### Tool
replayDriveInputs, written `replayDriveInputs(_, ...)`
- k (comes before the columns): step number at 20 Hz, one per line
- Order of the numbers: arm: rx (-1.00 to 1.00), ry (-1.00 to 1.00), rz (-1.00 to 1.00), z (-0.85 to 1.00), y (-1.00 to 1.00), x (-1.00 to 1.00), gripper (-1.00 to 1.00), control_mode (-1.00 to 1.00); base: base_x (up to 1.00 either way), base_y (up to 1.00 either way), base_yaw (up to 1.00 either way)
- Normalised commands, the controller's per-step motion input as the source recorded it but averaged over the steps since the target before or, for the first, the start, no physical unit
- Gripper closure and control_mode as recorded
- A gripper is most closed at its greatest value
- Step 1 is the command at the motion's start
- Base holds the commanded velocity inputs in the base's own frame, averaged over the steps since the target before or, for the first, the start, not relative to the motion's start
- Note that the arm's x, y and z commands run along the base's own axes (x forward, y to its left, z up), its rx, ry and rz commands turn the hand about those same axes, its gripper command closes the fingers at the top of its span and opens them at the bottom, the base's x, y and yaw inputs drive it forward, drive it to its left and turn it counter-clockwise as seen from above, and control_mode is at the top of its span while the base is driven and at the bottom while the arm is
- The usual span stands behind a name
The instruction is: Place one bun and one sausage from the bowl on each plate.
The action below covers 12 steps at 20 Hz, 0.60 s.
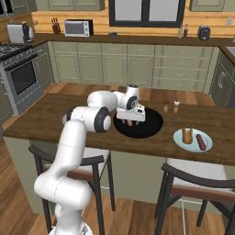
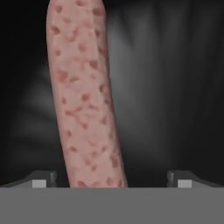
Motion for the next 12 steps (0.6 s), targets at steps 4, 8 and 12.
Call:
replayDriveInputs(4, 0.00, 0.00, 0.00, -0.05, 0.00, 0.00, 1.00, -1.00, 0.00, 0.00, 0.00)
replayDriveInputs(8, 0.00, 0.00, 0.00, 0.00, 0.00, -0.02, 1.00, -1.00, 0.00, 0.00, 0.00)
replayDriveInputs(12, 0.00, -0.12, 0.00, 0.23, 0.09, -0.66, 1.00, -1.00, 0.00, 0.00, 0.00)
